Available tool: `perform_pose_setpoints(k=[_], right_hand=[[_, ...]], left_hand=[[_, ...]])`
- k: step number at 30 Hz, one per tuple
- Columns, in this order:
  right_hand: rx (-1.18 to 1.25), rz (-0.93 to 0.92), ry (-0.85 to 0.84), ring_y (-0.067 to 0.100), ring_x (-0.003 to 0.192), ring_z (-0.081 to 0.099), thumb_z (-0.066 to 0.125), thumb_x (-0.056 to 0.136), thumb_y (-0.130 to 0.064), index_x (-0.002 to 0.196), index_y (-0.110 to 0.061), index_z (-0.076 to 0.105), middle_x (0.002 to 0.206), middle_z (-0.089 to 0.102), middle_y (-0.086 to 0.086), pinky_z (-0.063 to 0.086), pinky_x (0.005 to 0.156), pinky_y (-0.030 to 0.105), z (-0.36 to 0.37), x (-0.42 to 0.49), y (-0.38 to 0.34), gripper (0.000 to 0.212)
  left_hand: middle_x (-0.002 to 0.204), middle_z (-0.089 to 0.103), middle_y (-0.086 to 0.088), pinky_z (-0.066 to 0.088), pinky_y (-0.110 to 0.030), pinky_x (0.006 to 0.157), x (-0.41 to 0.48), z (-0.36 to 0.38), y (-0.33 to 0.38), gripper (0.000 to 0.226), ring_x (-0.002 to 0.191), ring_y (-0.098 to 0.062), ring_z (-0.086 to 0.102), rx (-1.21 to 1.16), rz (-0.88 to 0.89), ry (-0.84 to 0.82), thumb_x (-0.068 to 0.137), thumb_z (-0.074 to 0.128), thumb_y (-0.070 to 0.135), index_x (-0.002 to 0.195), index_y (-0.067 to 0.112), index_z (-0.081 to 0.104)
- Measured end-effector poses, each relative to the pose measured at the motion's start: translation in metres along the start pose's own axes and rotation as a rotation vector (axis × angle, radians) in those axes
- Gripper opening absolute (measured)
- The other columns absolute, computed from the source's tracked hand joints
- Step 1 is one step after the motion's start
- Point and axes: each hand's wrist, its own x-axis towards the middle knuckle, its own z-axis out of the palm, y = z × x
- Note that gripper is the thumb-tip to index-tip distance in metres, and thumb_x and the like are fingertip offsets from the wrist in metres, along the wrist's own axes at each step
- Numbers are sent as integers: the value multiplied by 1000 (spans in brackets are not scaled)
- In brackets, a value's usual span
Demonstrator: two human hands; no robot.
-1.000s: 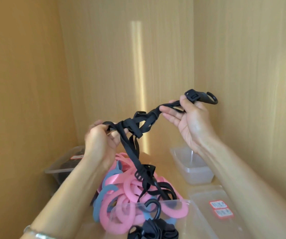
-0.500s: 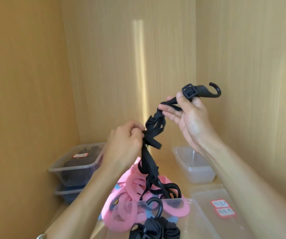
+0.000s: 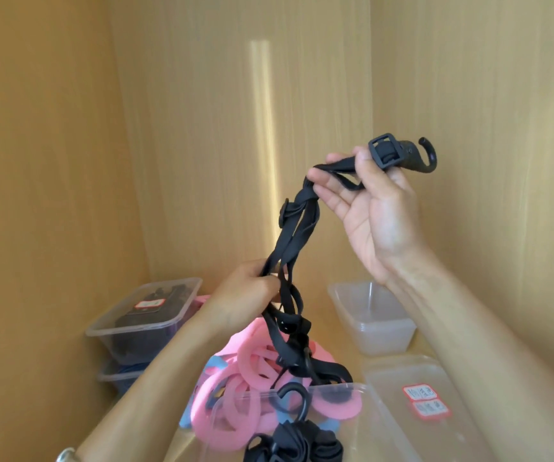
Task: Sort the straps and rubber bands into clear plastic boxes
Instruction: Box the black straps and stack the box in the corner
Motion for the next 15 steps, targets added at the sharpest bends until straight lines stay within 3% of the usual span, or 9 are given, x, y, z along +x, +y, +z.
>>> perform_pose_setpoints(k=[1, 3, 6, 9, 11, 15], right_hand=[[21, -16, 17, 24, 87, 71, 41, 103, -17, 93, -14, 48, 96, 62, 6, 56, 88, 35, -2, 1, -2, 13], [48, -54, 43, 24, 89, 71, 41, 103, -17, 94, -14, 48, 96, 62, 5, 56, 88, 35, -4, 4, -8, 11], [90, -108, 56, 26, 92, 71, 42, 103, -18, 96, -14, 47, 99, 62, 6, 55, 88, 34, -6, 6, -15, 9], [101, -134, 35, 26, 92, 71, 41, 103, -18, 98, -13, 46, 103, 60, 8, 55, 89, 33, -3, 4, -19, 9], [107, -145, 18, 26, 92, 71, 41, 103, -18, 97, -13, 46, 103, 60, 9, 55, 89, 33, 0, 2, -21, 10], [38, -144, 33, 24, 91, 71, 41, 103, -18, 96, -14, 48, 101, 61, 6, 55, 90, 34, 1, 1, -23, 10]], left_hand=[[72, 67, 6, 39, -13, 48, 0, -2, -2, 26, 58, 3, 59, 21, -19, -31, 93, 38, -1, 95, 8, 63], [75, 67, 9, 40, -17, 60, 2, -5, -10, 27, 71, 2, 59, 79, -44, -94, 96, 40, 5, 91, 19, 63], [75, 70, 12, 44, -7, 63, 5, -9, -20, 29, 65, 9, 60, 94, -11, -143, 97, 43, 2, 98, 17, 67], [90, 74, 7, 50, -21, 82, 6, -7, -27, 29, 88, -5, 68, 102, -9, -214, 96, 43, 2, 97, 16, 68], [86, 69, 0, 45, -24, 76, 8, -3, -28, 25, 84, -13, 64, 104, 6, -233, 96, 40, 2, 86, 10, 62], [63, 54, -12, 43, -34, 67, 19, -3, -25, 26, 61, -22, 55, -314, -22, 96, 88, 34, -8, 75, 6, 51]])
